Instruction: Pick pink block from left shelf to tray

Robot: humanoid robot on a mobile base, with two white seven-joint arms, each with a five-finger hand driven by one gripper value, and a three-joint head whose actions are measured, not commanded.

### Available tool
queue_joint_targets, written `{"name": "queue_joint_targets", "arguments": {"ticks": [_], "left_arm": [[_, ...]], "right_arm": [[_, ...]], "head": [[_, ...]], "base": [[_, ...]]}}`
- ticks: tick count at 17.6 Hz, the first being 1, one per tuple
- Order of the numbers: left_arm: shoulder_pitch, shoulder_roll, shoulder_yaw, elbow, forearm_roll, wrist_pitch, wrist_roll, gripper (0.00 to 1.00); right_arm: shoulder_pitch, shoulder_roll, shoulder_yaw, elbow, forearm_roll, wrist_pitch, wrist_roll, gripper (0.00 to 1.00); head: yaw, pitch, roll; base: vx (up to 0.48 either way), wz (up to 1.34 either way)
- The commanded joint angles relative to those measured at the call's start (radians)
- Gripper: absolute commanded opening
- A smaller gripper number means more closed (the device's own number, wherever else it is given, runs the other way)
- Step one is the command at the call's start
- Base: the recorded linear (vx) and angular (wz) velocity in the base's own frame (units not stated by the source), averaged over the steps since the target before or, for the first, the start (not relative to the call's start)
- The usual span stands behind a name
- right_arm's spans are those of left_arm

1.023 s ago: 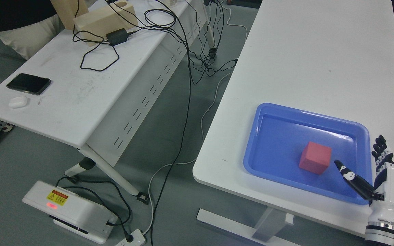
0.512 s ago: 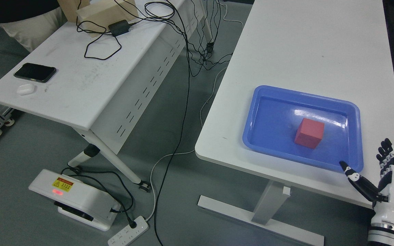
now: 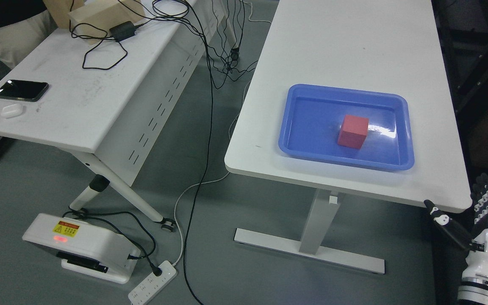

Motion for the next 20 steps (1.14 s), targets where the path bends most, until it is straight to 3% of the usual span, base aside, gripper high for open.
{"name": "queue_joint_targets", "arguments": {"ticks": [1, 20], "left_arm": [[0.000, 0.017, 0.000, -0.017, 0.008, 0.001, 0.000, 1.00], [0.000, 0.017, 0.000, -0.017, 0.008, 0.001, 0.000, 1.00]], "right_arm": [[0.000, -0.018, -0.003, 0.000, -0.001, 0.000, 0.000, 1.00], [0.000, -0.018, -0.003, 0.000, -0.001, 0.000, 0.003, 1.00]], "head": [[0.0000, 0.000, 0.000], [0.0000, 0.000, 0.000]], "base": [[-0.124, -0.34], [-0.144, -0.01]]}}
